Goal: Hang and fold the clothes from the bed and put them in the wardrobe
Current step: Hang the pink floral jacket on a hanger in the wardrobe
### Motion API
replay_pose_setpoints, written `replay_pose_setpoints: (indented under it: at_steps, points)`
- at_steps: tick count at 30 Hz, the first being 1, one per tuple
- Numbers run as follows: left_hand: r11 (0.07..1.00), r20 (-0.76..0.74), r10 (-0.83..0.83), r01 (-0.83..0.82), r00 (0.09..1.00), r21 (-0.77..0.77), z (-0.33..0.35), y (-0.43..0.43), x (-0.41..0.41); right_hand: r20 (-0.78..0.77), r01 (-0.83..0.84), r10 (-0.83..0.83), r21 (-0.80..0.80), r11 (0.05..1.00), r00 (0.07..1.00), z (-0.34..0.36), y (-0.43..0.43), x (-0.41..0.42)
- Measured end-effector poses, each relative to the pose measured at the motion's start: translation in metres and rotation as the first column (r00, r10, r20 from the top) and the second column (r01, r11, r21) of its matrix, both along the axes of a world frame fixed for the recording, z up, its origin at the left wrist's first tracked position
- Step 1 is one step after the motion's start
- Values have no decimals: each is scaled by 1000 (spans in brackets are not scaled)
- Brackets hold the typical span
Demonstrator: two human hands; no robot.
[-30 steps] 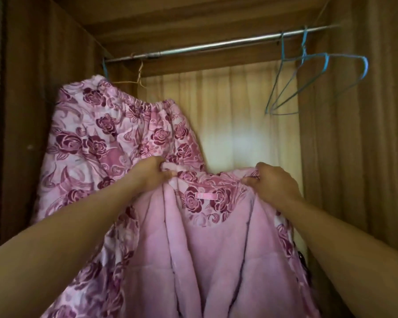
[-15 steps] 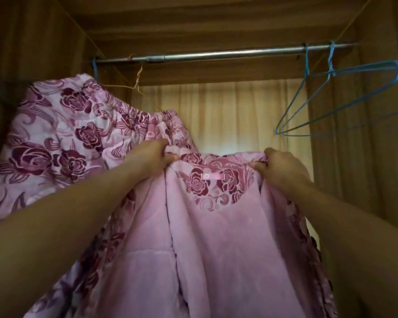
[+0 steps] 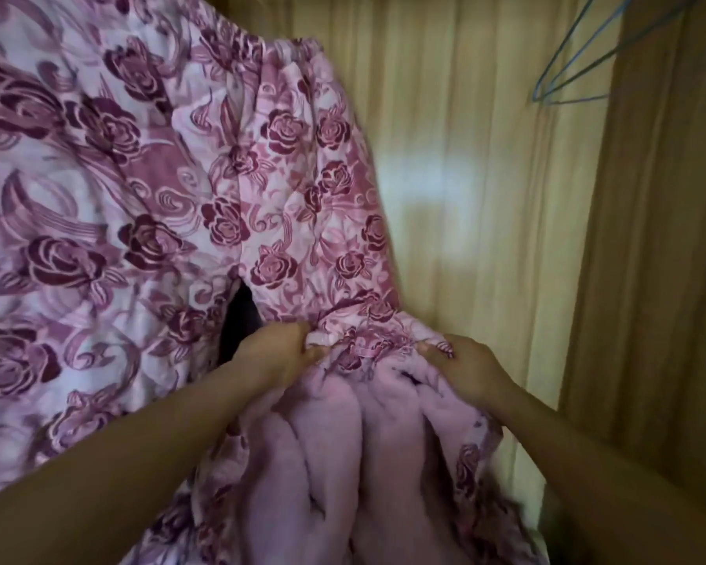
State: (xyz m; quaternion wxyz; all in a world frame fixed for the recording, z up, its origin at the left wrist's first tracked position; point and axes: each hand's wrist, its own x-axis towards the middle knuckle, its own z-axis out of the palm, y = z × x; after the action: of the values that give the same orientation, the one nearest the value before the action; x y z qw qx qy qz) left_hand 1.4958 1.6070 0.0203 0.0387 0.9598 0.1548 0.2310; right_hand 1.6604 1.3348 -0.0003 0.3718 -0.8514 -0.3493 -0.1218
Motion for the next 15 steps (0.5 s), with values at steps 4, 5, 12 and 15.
replay_pose_setpoints:
  at_steps: [4,5,12,15]
  points:
    - [996,-140,20,-32,990,-88,-56,-6,0,-115,-49,38,-96,994,993,-45,5,6]
    - [992,-162,16,-35,987,-118,-66,-8,0,-142,-67,48,-127,990,989,-53,7,8]
    - [988,-269,145,-127,952,85,-66,-25,-7,-56,-80,71,-160,984,996,-50,-2,-2]
    - [993,-234,80,-56,969,108,-26,-32,-16,68,-53,71,-244,968,995,-8,-12,-10]
